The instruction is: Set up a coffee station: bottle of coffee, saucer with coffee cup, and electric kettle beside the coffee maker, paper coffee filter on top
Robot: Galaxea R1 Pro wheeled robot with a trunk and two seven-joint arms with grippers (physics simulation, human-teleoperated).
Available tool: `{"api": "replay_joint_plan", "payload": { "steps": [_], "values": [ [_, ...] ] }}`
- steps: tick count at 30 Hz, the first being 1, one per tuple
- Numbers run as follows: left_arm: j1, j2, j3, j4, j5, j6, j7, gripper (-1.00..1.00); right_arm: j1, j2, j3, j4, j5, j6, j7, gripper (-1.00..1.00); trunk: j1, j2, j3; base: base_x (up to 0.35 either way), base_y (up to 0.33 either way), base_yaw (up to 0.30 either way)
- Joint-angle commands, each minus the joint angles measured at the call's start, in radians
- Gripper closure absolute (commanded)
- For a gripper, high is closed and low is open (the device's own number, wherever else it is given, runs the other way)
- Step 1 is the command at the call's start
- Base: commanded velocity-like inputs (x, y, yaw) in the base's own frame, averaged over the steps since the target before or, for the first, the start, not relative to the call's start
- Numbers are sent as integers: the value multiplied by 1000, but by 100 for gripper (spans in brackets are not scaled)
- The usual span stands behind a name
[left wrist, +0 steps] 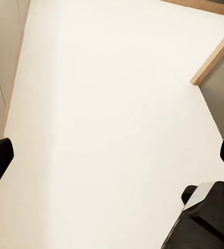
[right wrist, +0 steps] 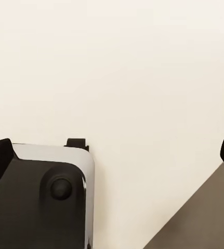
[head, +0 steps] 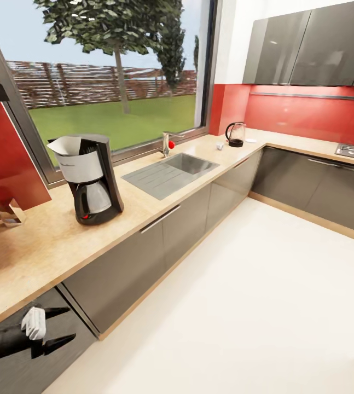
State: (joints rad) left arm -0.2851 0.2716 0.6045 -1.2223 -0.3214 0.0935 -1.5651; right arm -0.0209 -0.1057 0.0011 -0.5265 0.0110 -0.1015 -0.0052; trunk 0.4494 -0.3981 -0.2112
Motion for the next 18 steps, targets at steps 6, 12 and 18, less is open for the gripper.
{"api": "replay_joint_plan", "payload": {
  "steps": [6,12,18],
  "values": [
    [30,-24,3,32,-7,-38,-6,-100,-1,0,0,0,0,-3,-1,-100,1,-2,-2,0,0,0],
    [42,-27,27,118,-8,-85,-6,-100,-1,0,0,0,0,-3,0,-100,1,-2,-2,0,0,0],
    [48,-26,121,241,-10,-188,-6,-100,-1,1,1,0,0,-3,1,-100,1,-2,-2,0,0,0]
  ]
}}
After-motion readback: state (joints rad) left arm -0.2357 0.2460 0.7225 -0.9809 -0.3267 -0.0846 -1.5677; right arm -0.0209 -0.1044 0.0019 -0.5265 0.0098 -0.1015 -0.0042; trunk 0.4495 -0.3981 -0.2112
